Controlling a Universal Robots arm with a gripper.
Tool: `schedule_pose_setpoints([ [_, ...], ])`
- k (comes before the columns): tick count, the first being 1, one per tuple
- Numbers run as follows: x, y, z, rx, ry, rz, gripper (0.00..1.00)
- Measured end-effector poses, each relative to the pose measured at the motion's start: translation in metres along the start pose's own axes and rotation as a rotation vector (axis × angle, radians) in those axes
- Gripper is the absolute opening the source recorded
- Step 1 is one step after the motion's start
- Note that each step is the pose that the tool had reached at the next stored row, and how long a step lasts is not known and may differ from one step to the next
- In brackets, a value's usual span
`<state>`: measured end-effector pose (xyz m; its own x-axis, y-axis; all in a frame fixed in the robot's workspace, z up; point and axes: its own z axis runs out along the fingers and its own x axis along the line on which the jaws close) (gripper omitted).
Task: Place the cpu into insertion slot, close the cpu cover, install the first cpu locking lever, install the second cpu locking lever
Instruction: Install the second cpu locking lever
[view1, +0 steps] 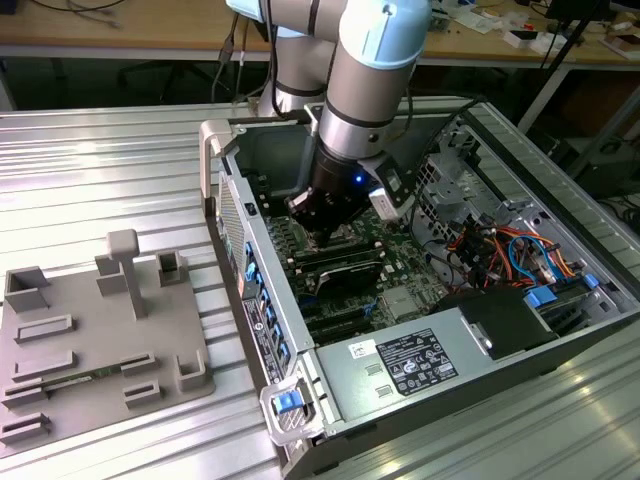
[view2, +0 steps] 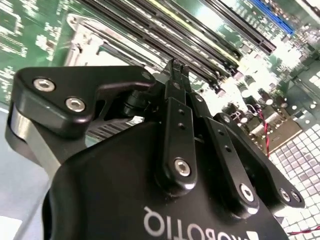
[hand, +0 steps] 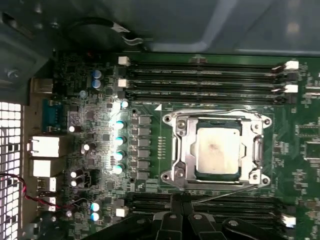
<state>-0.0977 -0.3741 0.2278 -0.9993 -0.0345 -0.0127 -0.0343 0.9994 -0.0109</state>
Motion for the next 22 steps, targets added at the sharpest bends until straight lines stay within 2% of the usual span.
schedule_pose_setpoints([
  [4,0.0028,0.0002,0.0064,-0.0009,0.0000,0.000,0.11],
  [8,0.0031,0.0002,0.0104,-0.0063,-0.0003,0.000,0.11],
  [10,0.0036,0.0003,0.0108,-0.0128,-0.0006,0.000,0.11],
  [12,0.0058,0.0004,0.0113,-0.0233,-0.0008,0.000,0.11],
  [16,0.0068,0.0004,0.0134,-0.0328,-0.0012,0.000,0.11],
  [22,0.0076,0.0005,0.0175,-0.0354,-0.0010,-0.001,0.11],
])
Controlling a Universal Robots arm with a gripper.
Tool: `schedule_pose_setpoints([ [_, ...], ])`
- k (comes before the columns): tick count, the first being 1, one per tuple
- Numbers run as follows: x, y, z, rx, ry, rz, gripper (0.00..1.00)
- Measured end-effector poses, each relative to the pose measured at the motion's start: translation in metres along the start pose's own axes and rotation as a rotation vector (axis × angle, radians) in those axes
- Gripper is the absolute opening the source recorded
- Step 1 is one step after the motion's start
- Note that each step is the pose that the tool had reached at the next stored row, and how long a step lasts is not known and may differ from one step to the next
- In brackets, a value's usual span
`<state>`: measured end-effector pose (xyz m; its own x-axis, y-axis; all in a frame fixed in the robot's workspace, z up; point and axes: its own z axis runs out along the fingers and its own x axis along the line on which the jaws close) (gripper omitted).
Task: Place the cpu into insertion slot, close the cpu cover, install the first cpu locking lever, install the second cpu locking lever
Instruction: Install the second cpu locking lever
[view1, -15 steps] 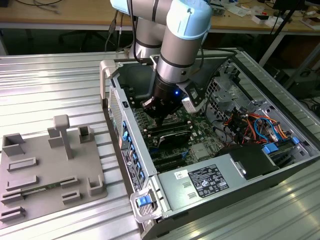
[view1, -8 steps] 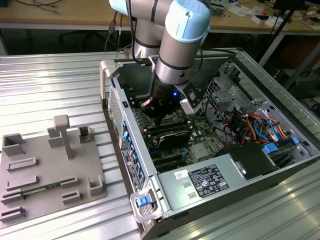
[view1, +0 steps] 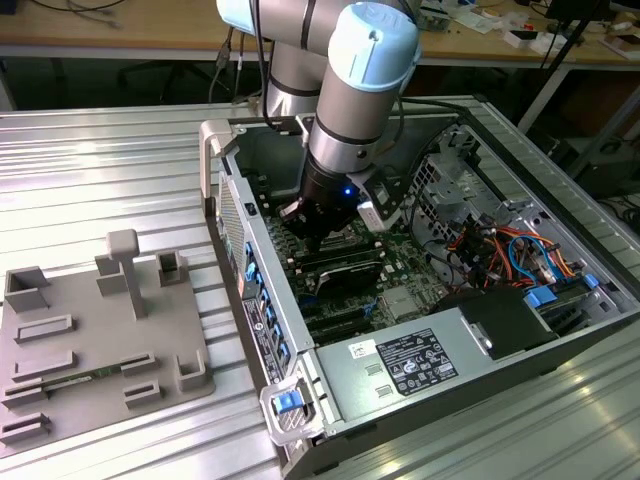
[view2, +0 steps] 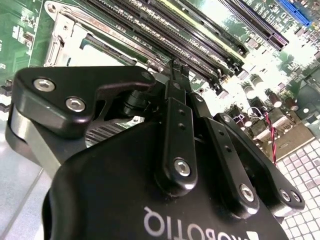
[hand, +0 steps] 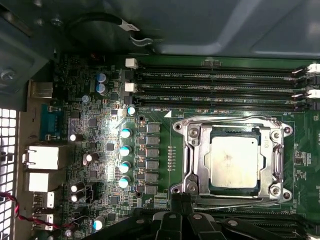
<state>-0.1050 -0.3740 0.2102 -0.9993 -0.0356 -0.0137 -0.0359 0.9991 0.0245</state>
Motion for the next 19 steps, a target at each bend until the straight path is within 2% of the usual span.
schedule_pose_setpoints([
  [7,-0.0001,0.0033,0.0026,-0.0049,-0.0003,-0.001,0.11],
  [19,-0.0002,0.0049,0.0050,-0.0133,-0.0004,-0.003,0.11],
])
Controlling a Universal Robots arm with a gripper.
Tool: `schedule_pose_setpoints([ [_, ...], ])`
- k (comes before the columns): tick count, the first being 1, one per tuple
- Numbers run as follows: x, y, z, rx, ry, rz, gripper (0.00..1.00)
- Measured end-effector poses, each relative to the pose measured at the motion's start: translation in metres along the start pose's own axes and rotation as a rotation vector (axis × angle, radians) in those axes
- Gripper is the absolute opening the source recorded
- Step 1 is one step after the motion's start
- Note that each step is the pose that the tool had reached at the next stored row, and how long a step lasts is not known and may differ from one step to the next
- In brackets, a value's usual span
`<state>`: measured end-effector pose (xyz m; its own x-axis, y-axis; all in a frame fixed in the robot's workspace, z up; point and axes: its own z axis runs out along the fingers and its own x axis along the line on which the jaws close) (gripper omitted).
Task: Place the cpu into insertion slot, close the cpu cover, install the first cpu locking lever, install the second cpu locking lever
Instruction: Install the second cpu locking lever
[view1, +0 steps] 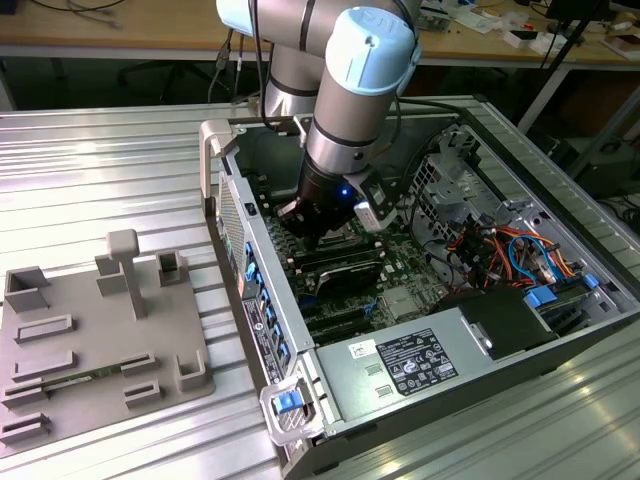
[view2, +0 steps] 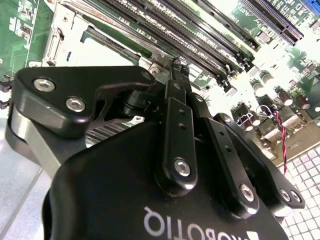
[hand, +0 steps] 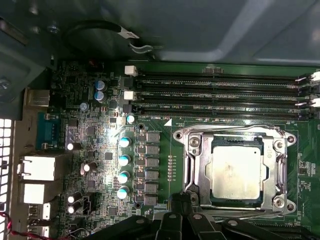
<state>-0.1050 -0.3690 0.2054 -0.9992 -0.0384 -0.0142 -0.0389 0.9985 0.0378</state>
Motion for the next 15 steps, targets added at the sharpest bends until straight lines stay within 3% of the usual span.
schedule_pose_setpoints([
  [3,-0.0001,0.0010,-0.0024,-0.0005,-0.0003,0.000,0.11],
  [15,-0.0034,0.0119,-0.0355,-0.0002,0.0000,0.000,0.11],
])
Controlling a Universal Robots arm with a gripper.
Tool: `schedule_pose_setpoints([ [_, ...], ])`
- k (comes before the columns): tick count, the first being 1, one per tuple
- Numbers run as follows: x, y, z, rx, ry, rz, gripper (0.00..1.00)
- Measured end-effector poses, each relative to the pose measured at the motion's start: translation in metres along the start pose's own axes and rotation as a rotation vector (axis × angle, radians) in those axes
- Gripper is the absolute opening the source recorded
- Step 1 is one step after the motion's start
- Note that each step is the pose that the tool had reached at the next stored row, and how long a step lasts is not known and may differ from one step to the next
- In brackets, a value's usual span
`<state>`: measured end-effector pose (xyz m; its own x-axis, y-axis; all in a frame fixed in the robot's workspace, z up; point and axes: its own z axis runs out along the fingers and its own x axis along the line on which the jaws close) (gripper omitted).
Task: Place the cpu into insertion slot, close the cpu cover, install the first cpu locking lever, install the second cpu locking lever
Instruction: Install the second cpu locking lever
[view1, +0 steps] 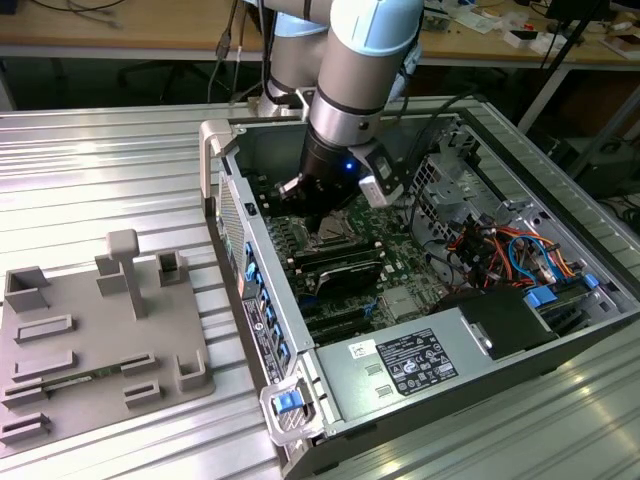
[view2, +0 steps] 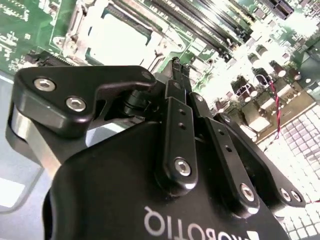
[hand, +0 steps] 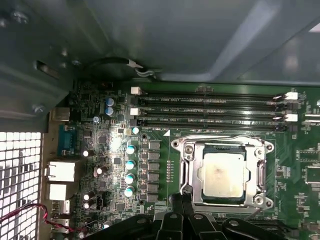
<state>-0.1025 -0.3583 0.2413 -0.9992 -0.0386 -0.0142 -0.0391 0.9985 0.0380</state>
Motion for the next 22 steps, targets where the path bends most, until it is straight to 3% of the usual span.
schedule_pose_setpoints([
  [3,-0.0063,0.0012,-0.0020,0.0001,0.0000,0.000,0.11],
  [7,-0.0253,0.0005,-0.0022,0.0000,0.0007,0.000,0.11],
  [11,-0.0361,0.0000,-0.0032,0.0001,0.0036,0.000,0.11],
  [13,-0.0371,-0.0015,-0.0035,-0.0002,0.0057,0.000,0.11],
  [18,-0.0375,-0.0152,-0.0048,-0.0004,0.0102,0.001,0.11],
  [22,-0.0377,-0.0226,-0.0053,-0.0004,0.0122,0.001,0.11],
])
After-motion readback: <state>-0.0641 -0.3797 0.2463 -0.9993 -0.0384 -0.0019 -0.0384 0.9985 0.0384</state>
